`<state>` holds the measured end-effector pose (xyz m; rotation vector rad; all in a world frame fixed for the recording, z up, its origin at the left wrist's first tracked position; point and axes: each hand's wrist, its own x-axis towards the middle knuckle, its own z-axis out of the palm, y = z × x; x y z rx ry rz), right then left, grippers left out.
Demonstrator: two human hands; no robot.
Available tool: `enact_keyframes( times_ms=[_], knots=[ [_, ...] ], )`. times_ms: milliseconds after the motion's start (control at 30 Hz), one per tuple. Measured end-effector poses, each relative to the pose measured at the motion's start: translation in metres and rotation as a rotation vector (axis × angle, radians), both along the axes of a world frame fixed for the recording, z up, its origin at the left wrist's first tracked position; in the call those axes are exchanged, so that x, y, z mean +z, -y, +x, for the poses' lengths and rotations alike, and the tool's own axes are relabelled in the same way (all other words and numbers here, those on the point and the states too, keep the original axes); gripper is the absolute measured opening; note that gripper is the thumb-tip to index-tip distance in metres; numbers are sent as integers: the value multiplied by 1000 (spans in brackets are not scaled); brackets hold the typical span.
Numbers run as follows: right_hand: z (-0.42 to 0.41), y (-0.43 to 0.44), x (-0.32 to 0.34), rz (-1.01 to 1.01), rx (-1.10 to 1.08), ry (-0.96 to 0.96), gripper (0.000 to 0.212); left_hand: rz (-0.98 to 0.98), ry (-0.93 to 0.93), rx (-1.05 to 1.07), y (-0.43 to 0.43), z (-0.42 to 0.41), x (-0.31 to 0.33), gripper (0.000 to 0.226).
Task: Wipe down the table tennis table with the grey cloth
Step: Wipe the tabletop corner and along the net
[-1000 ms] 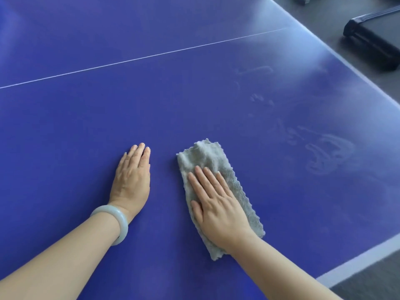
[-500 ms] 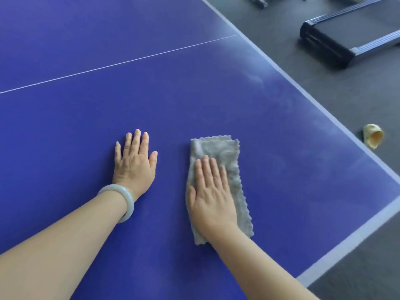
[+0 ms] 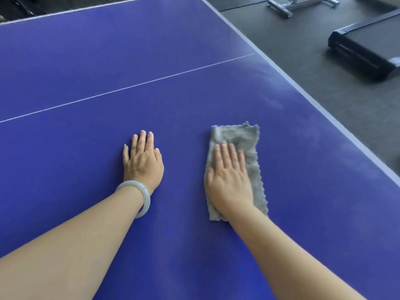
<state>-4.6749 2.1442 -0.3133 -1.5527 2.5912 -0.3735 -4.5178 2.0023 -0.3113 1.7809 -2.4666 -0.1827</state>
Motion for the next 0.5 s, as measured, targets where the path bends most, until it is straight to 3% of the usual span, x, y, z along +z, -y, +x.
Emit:
enact_keyframes(
  times_ms=[100, 167, 233, 367, 433, 500],
  knots=[
    [33, 39, 2, -17, 452, -15, 59, 1, -8, 0, 19, -15, -1, 55],
    [-4, 65, 6, -23, 520, 6, 57, 3, 7, -26, 28, -25, -2, 56],
    [-62, 89, 6, -18, 395, 1, 57, -2, 25, -87, 34, -34, -4, 57],
    [-170, 94, 14, 76, -140, 42, 61, -15, 51, -189, 40, -41, -5, 61],
    [-163, 90, 12, 91, -311, 68, 61, -15, 54, -186, 41, -44, -5, 63],
    [-117, 94, 4, 46, -264, 12, 62, -14, 61, -173, 45, -50, -4, 62]
  ],
)
